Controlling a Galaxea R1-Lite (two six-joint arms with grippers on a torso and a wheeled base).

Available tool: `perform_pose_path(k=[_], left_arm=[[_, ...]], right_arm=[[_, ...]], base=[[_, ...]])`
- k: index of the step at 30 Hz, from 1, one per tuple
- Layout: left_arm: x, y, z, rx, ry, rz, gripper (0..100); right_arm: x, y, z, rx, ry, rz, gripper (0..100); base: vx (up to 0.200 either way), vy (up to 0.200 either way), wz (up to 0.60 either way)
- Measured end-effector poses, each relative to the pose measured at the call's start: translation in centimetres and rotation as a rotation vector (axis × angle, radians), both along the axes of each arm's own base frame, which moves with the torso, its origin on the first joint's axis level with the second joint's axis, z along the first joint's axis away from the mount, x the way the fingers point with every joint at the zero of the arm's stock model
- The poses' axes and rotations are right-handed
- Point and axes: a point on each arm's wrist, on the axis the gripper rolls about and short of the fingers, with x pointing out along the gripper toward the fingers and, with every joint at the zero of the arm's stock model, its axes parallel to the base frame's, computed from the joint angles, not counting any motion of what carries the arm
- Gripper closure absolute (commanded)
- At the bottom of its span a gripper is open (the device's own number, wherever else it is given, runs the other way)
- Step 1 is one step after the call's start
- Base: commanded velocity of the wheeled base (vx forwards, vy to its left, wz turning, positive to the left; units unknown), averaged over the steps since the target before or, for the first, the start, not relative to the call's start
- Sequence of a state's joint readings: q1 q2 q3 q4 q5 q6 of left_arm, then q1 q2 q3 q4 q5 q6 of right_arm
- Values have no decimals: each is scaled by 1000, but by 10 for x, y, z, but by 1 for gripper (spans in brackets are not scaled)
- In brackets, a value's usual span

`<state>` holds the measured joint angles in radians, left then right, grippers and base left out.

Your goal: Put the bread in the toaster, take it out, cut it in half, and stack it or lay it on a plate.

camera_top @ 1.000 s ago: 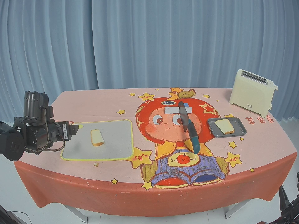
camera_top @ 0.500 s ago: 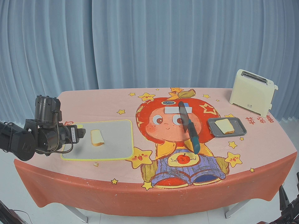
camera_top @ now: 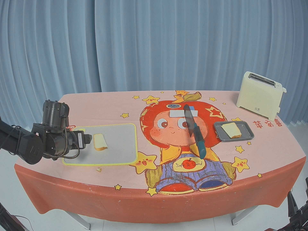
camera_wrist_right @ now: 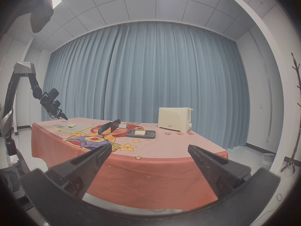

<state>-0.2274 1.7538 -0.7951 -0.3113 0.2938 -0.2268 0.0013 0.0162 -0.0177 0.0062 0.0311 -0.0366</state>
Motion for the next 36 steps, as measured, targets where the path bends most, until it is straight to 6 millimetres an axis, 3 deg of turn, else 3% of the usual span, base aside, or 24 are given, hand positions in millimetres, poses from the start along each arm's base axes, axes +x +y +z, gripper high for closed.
perform_pose_path(k=[36], left_arm=[[28, -7, -31, 23, 77, 2, 0]], right_arm=[[0, 0, 0, 0, 0, 0, 0]], base=[[0, 0, 0]])
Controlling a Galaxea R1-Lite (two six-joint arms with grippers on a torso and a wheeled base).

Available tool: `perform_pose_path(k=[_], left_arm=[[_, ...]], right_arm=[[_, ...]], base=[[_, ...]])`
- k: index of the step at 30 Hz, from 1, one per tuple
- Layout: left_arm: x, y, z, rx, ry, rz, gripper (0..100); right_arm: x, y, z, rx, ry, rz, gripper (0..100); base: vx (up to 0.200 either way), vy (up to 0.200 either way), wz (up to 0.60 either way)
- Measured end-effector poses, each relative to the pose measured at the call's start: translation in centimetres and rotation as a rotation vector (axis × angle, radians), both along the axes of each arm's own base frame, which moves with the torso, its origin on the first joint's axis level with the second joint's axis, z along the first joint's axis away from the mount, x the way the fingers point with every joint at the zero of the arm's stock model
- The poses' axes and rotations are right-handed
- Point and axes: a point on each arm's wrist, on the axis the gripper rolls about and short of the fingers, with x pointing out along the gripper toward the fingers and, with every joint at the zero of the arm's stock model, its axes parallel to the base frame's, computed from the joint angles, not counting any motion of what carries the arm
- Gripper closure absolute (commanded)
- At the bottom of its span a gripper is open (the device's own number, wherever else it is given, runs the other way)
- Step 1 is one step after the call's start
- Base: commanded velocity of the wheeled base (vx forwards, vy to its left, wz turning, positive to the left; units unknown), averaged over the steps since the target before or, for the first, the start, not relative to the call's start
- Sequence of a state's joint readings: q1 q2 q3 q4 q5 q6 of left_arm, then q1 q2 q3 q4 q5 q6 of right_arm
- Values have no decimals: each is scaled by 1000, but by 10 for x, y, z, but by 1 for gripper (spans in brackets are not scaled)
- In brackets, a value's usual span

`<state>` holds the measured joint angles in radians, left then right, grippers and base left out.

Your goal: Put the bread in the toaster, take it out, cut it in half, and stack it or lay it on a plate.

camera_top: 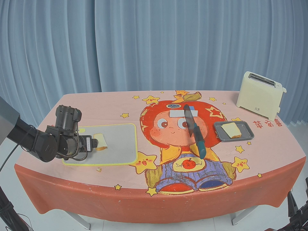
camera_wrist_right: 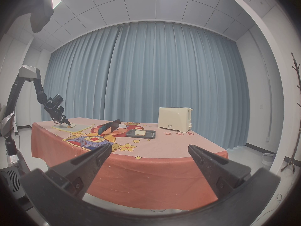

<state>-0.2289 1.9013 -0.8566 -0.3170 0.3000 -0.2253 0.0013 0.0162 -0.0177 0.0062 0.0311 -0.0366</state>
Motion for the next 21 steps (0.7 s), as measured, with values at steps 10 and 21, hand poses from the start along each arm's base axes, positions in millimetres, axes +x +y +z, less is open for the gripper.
perform_pose_path(k=[10, 21], left_arm=[[0, 0, -2, 1, 7, -1, 100], [-2, 0, -3, -13, 12, 12, 100]], right_arm=[[0, 0, 0, 0, 0, 0, 0], [0, 0, 0, 0, 0, 0, 0]], base=[[0, 0, 0], [0, 0, 0]])
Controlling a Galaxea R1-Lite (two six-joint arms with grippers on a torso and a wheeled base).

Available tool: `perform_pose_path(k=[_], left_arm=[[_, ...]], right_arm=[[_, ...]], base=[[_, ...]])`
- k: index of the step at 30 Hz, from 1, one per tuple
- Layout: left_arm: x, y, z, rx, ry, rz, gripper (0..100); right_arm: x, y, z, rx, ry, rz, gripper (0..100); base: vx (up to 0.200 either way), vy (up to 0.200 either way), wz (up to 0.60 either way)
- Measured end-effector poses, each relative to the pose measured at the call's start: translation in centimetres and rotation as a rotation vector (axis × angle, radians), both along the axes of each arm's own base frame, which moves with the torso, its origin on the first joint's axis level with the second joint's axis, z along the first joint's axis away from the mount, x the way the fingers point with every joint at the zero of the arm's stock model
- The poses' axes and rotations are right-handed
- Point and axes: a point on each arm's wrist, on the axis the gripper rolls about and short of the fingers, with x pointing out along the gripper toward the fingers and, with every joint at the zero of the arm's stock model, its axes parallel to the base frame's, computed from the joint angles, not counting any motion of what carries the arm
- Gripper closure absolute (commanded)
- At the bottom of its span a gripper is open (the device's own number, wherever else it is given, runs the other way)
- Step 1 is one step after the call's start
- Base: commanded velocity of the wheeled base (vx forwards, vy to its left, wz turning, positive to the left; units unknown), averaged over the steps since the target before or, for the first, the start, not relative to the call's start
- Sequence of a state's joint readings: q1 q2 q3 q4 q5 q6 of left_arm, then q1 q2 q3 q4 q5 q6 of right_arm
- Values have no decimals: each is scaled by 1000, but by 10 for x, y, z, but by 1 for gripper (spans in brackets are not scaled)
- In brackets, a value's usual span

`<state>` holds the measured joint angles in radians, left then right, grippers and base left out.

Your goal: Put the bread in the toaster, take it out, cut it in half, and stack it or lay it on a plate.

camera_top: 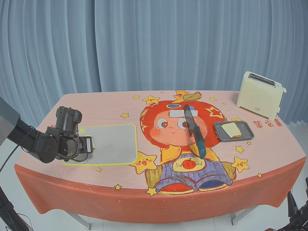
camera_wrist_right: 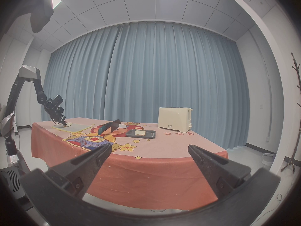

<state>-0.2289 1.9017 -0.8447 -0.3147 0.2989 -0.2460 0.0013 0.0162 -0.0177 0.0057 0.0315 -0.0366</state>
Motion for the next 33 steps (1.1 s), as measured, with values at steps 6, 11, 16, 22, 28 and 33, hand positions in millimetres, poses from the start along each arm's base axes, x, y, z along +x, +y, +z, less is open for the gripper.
perform_pose_path(k=[6, 11, 16, 22, 28, 33], left_arm=[[-4, 0, 2, 0, 0, -2, 100], [-18, -1, 19, -12, -44, -17, 100], [-41, -2, 43, -31, -115, -39, 100], [-76, 0, 53, -50, -145, -74, 100], [-100, 0, 66, -110, -197, -114, 100], [-118, 5, 75, -157, -235, -151, 100]], right_arm=[[0, 0, 0, 0, 0, 0, 0], [0, 0, 0, 0, 0, 0, 0], [0, 0, 0, 0, 0, 0, 0], [0, 0, 0, 0, 0, 0, 0], [0, 0, 0, 0, 0, 0, 0], [0, 0, 0, 0, 0, 0, 0]], base=[[0, 0, 0], [0, 0, 0], [0, 0, 0], [0, 0, 0], [0, 0, 0], [0, 0, 0]])
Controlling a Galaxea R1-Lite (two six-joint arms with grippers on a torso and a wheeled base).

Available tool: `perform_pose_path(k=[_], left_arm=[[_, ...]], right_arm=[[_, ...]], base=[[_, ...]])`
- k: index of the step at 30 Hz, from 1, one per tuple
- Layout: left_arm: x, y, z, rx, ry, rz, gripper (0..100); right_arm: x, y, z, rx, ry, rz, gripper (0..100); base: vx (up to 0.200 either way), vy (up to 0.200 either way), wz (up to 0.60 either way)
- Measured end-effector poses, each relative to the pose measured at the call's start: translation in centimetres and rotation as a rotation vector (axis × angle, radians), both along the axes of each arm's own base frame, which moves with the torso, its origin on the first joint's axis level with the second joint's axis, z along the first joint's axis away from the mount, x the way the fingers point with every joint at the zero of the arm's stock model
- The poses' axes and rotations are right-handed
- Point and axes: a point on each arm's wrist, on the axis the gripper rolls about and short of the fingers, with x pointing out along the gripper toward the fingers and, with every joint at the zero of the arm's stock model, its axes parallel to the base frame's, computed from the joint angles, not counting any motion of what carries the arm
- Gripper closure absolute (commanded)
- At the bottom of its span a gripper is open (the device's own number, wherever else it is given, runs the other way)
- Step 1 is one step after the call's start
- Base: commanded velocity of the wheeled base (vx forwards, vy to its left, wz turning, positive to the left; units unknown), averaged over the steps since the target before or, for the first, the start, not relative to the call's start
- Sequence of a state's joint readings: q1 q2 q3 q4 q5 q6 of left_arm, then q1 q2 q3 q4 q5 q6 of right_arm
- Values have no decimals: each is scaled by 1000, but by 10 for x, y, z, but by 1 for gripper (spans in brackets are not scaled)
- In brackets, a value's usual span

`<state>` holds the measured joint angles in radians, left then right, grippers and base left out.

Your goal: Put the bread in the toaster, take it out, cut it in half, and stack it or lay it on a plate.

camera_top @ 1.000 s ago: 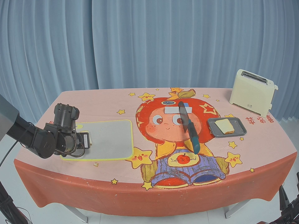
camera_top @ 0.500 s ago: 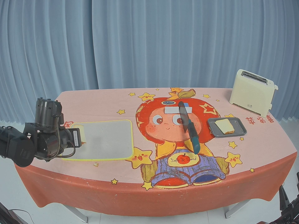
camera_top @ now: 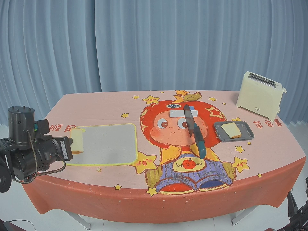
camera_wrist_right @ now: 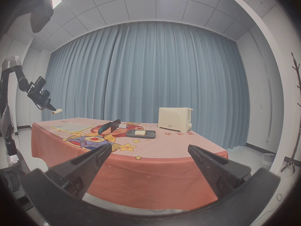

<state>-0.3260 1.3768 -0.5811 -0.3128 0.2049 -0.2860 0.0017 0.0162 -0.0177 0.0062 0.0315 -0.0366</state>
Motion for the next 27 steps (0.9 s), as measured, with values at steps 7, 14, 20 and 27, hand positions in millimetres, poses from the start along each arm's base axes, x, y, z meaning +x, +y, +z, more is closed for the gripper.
perform_pose_path(k=[7, 14, 20, 27], left_arm=[[-9, 3, 7, -28, -36, 1, 100], [-12, 4, 10, -32, -48, -1, 100], [-12, 4, 11, -30, -55, -2, 100], [-13, 4, 14, -32, -66, -3, 100]], right_arm=[[0, 0, 0, 0, 0, 0, 0], [0, 0, 0, 0, 0, 0, 0], [0, 0, 0, 0, -1, 0, 0], [0, 0, 0, 0, 0, 0, 0]], base=[[0, -143, 0], [0, -200, 0], [0, -200, 0], [0, -200, 0]])
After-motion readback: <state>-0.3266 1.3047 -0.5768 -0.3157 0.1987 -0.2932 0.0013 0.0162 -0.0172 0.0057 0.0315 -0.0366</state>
